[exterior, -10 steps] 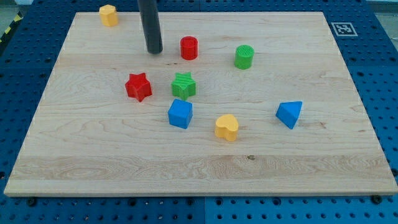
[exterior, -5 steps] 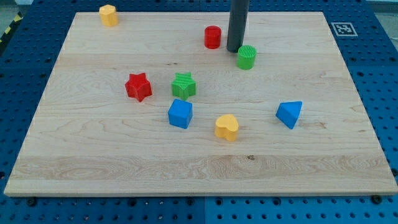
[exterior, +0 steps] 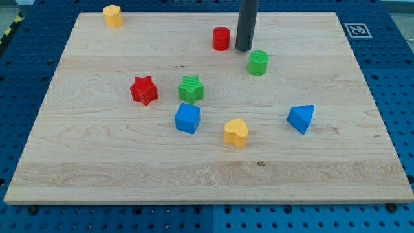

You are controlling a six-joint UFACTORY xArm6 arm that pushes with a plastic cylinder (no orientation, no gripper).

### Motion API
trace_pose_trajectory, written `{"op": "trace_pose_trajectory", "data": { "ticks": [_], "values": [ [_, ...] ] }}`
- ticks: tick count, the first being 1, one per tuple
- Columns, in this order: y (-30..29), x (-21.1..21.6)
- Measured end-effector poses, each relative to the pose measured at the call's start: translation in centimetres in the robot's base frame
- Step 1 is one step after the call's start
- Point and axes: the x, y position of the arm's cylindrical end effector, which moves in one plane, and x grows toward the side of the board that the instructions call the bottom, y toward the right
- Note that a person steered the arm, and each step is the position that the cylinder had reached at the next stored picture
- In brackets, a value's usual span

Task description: Slide the red circle to top center

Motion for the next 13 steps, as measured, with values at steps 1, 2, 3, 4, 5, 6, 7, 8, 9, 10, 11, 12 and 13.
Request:
{"op": "trace_pose_trajectory", "data": {
  "ticks": [1,2,3,4,5,6,7,8,9,10,11,12,13],
  "values": [
    [-1.0,-0.2],
    [-1.4,-0.2],
    [-2.0,-0.1],
    [-3.1,-0.1],
    [-3.2,0.3],
    [-3.3,3.0],
    [-4.6,4.7],
    [-5.2,4.6],
    [-5.8,3.2],
    [-5.8,2.4],
    [-6.3,1.2],
    [-6.8,-0.1],
    [-6.8,-0.9]
  ]
}}
